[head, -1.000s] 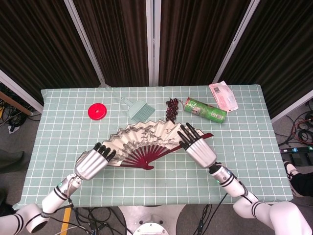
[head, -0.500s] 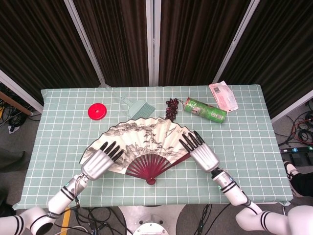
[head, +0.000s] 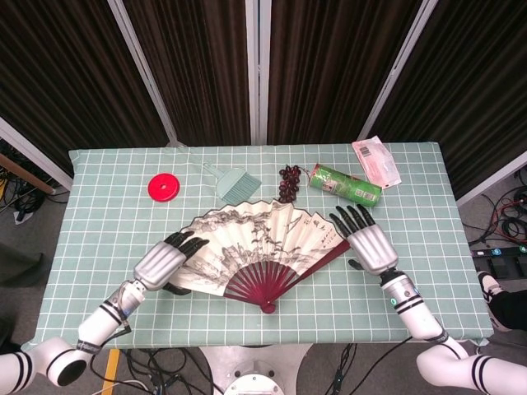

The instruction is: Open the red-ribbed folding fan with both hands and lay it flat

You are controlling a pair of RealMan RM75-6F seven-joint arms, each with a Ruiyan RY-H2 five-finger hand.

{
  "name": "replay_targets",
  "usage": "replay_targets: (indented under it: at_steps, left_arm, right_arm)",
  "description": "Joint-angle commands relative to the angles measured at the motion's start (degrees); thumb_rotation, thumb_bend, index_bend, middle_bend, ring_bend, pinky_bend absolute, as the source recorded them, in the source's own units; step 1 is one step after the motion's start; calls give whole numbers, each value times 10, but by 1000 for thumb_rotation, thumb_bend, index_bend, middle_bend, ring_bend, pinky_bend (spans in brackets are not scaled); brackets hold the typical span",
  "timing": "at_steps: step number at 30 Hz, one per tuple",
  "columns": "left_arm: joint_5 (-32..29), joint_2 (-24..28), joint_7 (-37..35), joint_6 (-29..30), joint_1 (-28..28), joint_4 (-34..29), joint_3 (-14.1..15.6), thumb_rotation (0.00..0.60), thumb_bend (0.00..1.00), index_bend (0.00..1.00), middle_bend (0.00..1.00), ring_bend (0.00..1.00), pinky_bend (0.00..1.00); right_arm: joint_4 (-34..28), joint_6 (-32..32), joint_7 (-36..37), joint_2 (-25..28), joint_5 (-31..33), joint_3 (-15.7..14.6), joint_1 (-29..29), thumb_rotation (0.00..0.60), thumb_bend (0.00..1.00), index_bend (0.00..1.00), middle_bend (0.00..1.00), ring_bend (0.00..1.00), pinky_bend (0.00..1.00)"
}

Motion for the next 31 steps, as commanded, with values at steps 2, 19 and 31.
replay_targets:
  at_steps: [2,19,31]
  left_arm:
    - [10,25,-139,-21,-13,39,-2,428,0,63,118,56,136]
    - [-82,30,-75,176,119,141,-26,600,0,128,146,99,121]
    - [-99,57,-19,352,266,76,2,600,0,171,165,99,122]
  right_arm:
    - [-21,-3,42,37,19,13,-11,600,0,0,0,0,0]
    - [-21,97,267,131,-33,-11,-108,600,237,9,91,0,0]
    - [-46,219,287,152,-59,-43,-214,600,247,27,90,0,0]
